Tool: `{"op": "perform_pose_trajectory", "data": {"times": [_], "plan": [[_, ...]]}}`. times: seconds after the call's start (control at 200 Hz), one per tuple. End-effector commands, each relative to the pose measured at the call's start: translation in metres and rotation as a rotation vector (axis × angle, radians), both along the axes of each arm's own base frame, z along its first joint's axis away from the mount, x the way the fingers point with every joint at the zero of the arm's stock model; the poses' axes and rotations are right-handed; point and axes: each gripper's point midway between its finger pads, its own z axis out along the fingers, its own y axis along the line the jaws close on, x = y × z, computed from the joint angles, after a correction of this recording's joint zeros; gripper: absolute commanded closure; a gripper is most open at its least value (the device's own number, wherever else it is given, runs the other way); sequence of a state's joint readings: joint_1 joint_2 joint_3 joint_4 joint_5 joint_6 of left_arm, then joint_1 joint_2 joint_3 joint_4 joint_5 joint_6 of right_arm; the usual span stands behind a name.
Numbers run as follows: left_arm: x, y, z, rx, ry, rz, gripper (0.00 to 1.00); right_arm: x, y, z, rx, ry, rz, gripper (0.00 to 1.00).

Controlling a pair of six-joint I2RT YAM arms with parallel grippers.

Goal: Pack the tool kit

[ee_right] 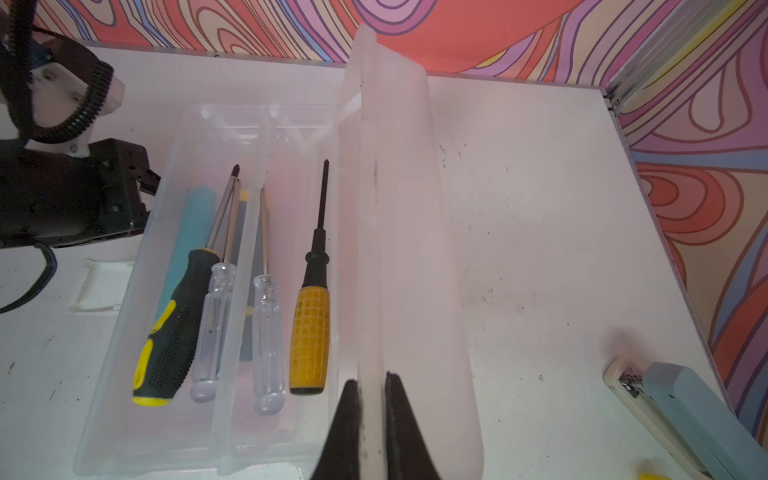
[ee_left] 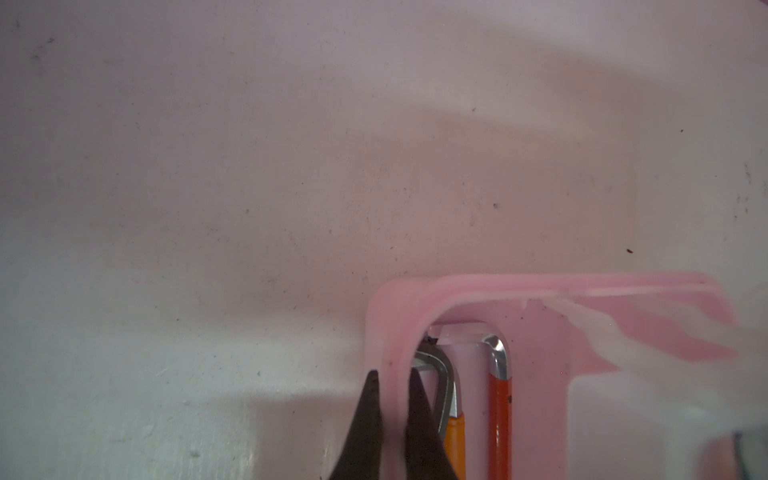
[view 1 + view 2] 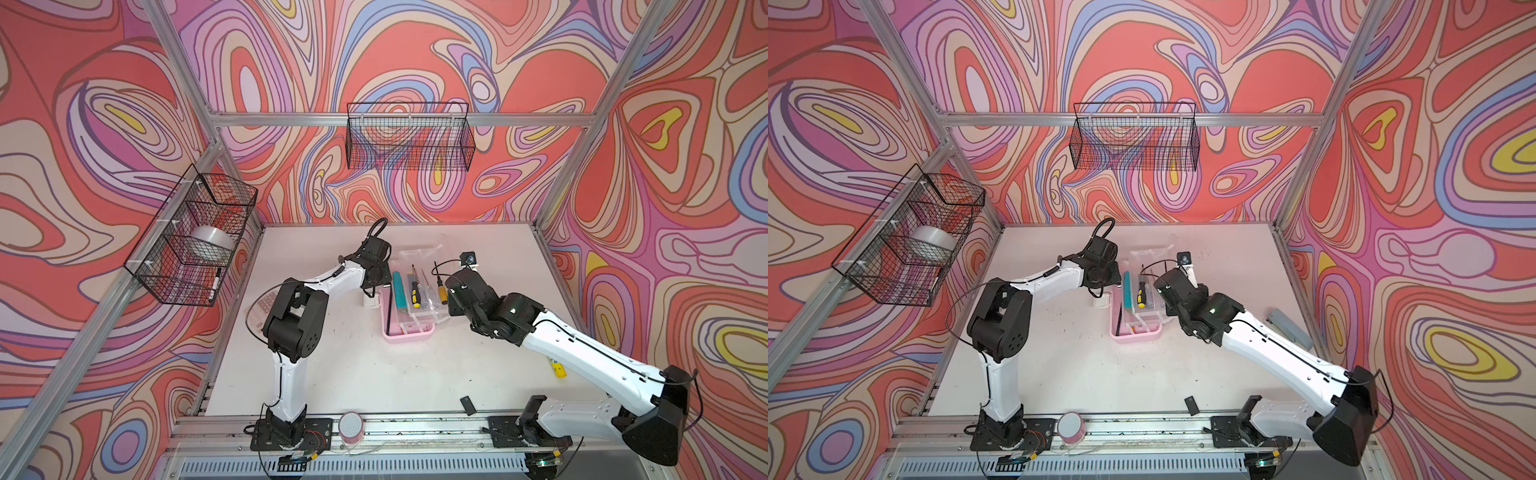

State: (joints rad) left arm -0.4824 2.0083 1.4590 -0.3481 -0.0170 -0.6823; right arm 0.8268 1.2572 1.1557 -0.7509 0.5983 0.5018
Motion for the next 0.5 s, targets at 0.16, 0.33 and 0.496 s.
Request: {"op": "perform_pose_trajectory", "data": {"times": [0.16,0.33,0.496], "plan": [[-0.005,-0.054,0.026,-0.149,-0.03,-0.119,1.0,-0.003,0.104,0.024,0.246,-0.02,0.193,1.0],[-0.006,-0.054,0.022,-0.174,-0.018,-0.115,1.0,-0.016,0.142,0.02,0.313,0.028,0.295,0.94],[-0.006,-0.053,0.025,-0.174,-0.025,-0.115,0.97,-0.023,0.165,0.026,0.396,0.05,0.379,0.81]]}}
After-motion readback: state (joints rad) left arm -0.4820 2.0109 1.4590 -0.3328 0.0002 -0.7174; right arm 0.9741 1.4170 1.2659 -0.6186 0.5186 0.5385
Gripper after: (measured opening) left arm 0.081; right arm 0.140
